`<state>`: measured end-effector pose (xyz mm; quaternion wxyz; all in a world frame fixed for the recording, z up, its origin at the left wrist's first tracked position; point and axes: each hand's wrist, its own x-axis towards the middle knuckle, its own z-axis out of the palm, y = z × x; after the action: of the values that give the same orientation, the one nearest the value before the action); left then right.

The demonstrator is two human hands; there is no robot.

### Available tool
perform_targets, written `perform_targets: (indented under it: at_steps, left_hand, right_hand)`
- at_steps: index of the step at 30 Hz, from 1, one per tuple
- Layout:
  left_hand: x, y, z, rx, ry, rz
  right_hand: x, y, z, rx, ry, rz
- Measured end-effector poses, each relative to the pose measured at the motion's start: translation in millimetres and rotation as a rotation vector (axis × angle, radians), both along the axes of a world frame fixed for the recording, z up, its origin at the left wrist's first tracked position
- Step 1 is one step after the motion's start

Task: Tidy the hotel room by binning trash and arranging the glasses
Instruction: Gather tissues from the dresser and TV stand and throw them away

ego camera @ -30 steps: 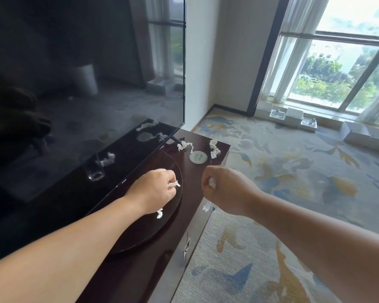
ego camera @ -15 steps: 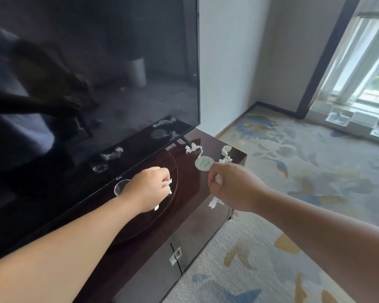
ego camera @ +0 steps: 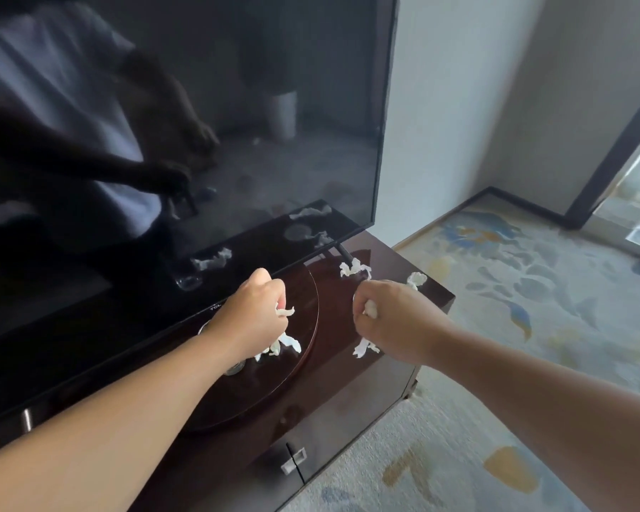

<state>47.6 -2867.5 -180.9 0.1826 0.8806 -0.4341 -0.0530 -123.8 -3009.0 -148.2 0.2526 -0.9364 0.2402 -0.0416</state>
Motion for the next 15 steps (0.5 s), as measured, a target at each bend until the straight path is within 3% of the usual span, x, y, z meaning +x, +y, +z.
perform_targets:
  at_steps: [15]
  left_hand:
    - [57, -62, -13, -0.068, 0.040, 0.039]
  right_hand:
    - [87, -68, 1, -0.004, 0.042, 0.149]
